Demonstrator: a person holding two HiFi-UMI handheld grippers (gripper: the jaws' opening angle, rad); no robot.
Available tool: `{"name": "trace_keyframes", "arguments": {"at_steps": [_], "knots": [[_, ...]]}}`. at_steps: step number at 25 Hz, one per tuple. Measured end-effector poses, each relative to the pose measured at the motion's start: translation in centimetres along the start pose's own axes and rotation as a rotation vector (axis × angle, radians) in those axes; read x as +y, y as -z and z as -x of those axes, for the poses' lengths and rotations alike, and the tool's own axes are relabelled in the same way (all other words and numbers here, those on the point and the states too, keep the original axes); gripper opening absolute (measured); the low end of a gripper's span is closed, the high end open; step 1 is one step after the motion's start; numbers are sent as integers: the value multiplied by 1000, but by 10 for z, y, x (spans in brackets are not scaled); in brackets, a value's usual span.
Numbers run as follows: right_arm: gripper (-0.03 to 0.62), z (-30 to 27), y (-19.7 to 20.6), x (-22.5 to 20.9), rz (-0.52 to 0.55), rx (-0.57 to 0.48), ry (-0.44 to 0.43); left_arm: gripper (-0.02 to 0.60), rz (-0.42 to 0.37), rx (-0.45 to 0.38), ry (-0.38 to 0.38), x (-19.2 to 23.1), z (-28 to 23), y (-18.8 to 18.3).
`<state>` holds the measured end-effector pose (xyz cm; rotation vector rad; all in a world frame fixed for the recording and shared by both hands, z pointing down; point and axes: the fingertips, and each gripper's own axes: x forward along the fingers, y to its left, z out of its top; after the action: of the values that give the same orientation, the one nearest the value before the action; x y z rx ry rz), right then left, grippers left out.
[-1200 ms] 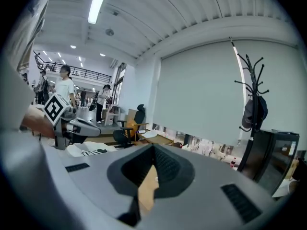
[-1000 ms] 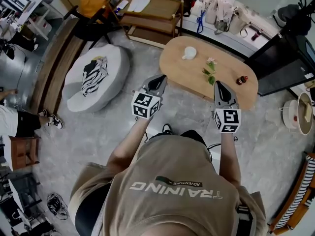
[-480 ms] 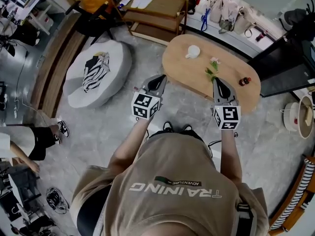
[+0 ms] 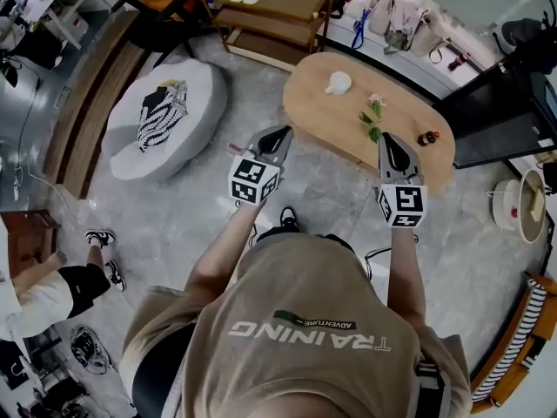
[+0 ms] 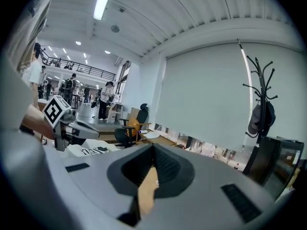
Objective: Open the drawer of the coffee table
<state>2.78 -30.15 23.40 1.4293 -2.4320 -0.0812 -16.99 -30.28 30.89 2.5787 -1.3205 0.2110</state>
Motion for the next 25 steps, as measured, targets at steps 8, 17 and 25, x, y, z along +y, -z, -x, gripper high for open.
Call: {"name": "trace_keyframes", "arguments": {"at_steps": [8, 17, 25], "knots": [[5, 40, 20, 7, -18, 10, -26, 6, -58, 18, 27, -50, 10, 10], [5, 67, 51, -14, -52, -27, -4, 6, -132, -8, 12, -88, -1, 5], [5, 48, 106, -24, -62, -70, 25, 6, -172, -9, 7, -71, -43, 59]]}}
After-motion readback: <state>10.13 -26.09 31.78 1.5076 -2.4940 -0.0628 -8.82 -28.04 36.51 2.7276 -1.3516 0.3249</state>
